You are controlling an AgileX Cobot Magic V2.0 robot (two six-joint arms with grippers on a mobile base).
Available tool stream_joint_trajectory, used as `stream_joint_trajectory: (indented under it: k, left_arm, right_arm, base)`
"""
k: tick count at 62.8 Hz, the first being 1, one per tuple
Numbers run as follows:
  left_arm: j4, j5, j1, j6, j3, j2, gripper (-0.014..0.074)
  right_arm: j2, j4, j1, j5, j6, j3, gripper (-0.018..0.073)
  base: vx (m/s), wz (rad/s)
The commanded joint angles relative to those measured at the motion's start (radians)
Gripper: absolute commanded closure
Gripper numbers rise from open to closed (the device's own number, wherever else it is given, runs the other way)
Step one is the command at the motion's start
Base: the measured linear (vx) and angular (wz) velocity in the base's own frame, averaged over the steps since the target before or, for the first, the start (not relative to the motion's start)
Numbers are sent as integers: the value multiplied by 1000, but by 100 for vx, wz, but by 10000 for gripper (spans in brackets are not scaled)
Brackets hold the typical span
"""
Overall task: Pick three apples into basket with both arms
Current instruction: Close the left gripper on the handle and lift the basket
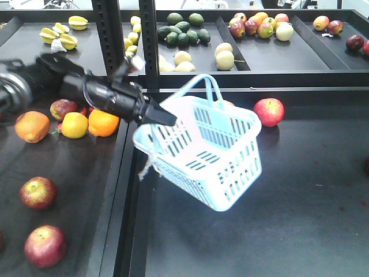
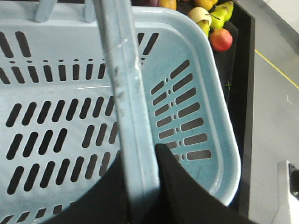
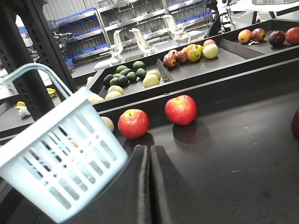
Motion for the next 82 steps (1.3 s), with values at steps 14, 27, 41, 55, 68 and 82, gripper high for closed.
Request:
stream_joint_trajectory:
  k: [14, 27, 41, 55, 68, 82]
  left_arm:
    - [285, 48, -10, -471, -30, -254, 605]
    - [289, 47, -34, -528, 100, -447, 605]
    - [267, -40, -64, -525, 399, -707, 605]
    - [174, -184, -64, -525, 676, -955, 605]
    - [106, -324, -64, -525, 844, -1142, 605]
    - [100, -357, -64, -528, 914, -1278, 605]
  right_arm:
    - [-11, -6, -8, -70, -5, 14, 564]
    - [-11, -6, -8, -70, -5, 14, 564]
    - [-11, -6, -8, -70, -5, 14, 564]
    - [-11, -6, -8, -70, -5, 14, 564]
    - [-11, -6, -8, -70, -5, 14, 564]
    - [-11, -6, -8, -70, -5, 14, 564]
  base:
    - [0, 0]
    - [0, 0]
    - [0, 0]
    - [0, 0]
    - [0, 0]
    - [0, 0]
